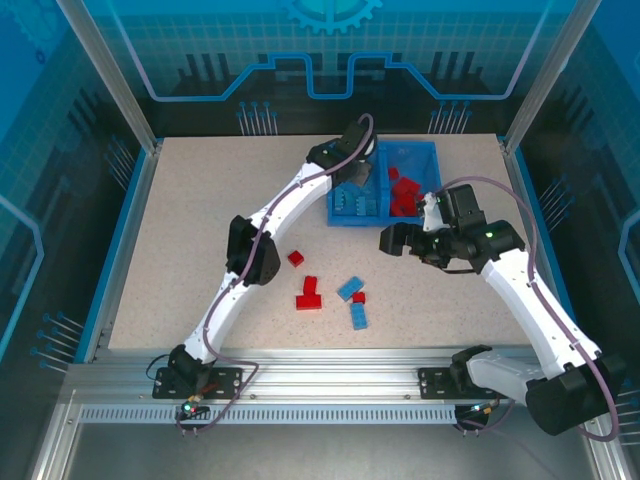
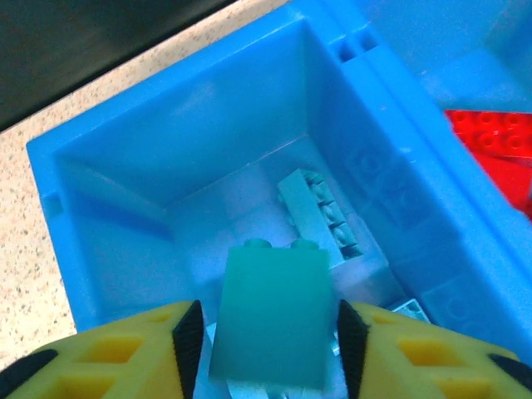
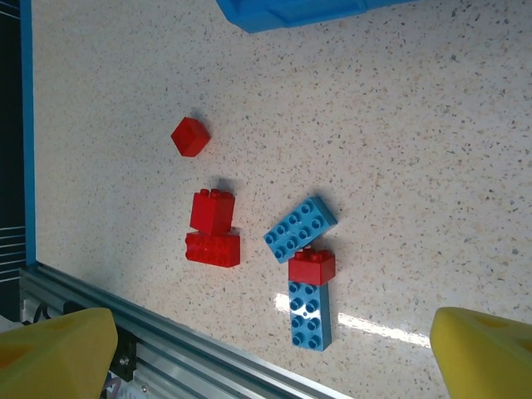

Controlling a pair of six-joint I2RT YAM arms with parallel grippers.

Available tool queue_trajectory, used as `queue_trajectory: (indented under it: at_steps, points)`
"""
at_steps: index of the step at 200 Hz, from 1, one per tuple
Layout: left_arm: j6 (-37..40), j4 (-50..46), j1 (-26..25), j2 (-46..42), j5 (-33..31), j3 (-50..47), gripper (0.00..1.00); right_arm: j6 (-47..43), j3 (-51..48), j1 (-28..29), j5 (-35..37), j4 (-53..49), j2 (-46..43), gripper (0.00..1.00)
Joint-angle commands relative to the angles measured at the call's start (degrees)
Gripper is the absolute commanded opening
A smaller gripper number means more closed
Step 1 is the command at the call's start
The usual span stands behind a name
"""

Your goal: Sort the legos into containers by color

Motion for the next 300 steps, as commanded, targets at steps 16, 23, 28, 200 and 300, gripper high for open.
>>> queue_trajectory:
  at_steps: [16, 23, 28, 200, 300]
  points:
    - [2.0, -2.1, 0.8, 0.0, -0.5, 2.8, 0.53, 0.9, 1.1, 0.9, 1.4, -1.6, -1.5, 0.98]
    - [1.9, -2.2, 0.7, -0.3, -0.3, 2.8, 0.53, 0.9, 1.0, 0.9, 1.4, -1.5, -1.5, 0.98]
    - [1.8, -2.3, 0.8, -0.5, -0.1, 2.9, 0.53, 1.0, 0.9, 0.9, 1.4, -1.4, -1.5, 0.98]
    - [6.9, -1.5, 2.9, -50.2, 3.3, -42.3, 0.78, 1.1, 3.2, 25.8, 17.7, 10.3, 21.6, 0.98]
    - [-9.9, 3.5, 9.2, -89.7, 1.3, -88.4, 0.97, -13.5, 29.4, 33.7, 28.8, 15.4, 58.2, 0.91]
